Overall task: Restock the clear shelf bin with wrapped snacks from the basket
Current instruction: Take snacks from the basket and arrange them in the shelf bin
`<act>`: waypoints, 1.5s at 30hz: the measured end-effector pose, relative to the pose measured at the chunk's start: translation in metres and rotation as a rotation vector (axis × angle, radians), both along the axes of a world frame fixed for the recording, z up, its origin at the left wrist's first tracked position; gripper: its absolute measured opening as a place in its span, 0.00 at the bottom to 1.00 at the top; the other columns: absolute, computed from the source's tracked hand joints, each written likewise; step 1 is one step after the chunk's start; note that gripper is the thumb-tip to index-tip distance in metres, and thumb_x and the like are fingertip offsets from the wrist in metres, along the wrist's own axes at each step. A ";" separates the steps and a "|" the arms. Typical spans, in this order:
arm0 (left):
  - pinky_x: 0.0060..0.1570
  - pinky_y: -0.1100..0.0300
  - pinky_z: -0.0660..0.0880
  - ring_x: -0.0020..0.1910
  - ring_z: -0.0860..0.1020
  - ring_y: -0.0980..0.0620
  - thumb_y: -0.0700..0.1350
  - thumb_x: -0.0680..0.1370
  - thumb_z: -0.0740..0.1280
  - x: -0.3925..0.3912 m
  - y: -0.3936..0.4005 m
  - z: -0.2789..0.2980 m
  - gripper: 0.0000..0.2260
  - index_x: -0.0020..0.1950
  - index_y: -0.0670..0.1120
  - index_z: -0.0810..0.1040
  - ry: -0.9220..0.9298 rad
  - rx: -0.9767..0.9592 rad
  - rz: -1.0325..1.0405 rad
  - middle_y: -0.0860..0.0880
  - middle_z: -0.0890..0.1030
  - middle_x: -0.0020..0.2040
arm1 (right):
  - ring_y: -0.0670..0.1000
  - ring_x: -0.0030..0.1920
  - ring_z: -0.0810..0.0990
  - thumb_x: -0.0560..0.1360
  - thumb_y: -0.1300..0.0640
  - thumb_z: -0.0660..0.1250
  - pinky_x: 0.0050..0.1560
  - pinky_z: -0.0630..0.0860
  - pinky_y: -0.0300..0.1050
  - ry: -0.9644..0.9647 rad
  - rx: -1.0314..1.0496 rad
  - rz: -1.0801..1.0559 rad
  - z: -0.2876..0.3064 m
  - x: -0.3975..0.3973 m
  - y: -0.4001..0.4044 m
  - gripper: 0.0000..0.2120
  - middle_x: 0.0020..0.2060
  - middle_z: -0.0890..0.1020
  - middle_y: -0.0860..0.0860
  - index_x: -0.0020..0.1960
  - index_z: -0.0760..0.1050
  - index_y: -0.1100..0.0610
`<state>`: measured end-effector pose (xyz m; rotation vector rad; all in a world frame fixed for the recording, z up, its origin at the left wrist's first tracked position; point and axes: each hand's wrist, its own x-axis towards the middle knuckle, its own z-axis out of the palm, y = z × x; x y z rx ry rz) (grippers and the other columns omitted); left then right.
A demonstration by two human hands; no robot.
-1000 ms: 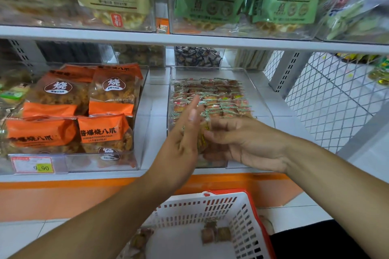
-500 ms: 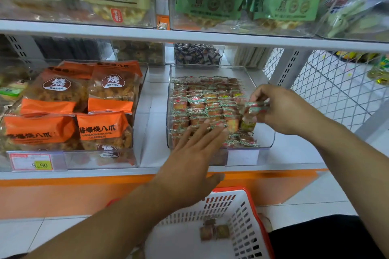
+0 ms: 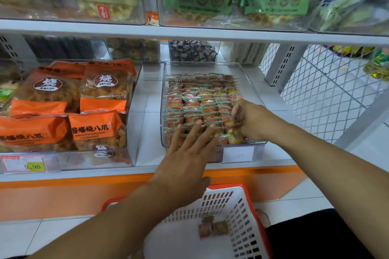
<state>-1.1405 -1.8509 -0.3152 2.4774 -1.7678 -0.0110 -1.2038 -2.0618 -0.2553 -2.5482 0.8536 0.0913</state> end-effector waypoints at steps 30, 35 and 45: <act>0.52 0.53 0.75 0.54 0.76 0.49 0.47 0.74 0.69 -0.011 0.030 -0.004 0.11 0.56 0.50 0.75 0.131 -0.539 -0.065 0.51 0.79 0.53 | 0.54 0.45 0.79 0.71 0.61 0.71 0.41 0.71 0.44 -0.400 -0.442 0.115 0.036 -0.033 0.034 0.10 0.43 0.80 0.51 0.49 0.75 0.52; 0.54 0.53 0.79 0.57 0.80 0.49 0.54 0.77 0.68 -0.024 0.068 -0.090 0.17 0.64 0.56 0.71 0.334 0.131 0.170 0.52 0.79 0.62 | 0.44 0.38 0.77 0.74 0.51 0.71 0.34 0.72 0.44 -0.161 -0.202 0.463 -0.031 -0.059 0.097 0.08 0.35 0.78 0.43 0.41 0.71 0.46; 0.63 0.58 0.68 0.69 0.72 0.44 0.41 0.77 0.67 -0.009 0.159 -0.235 0.34 0.80 0.45 0.56 0.697 0.544 0.595 0.42 0.70 0.73 | 0.54 0.60 0.78 0.78 0.63 0.61 0.58 0.74 0.44 0.527 0.202 0.290 -0.300 -0.100 0.094 0.22 0.65 0.76 0.51 0.70 0.71 0.48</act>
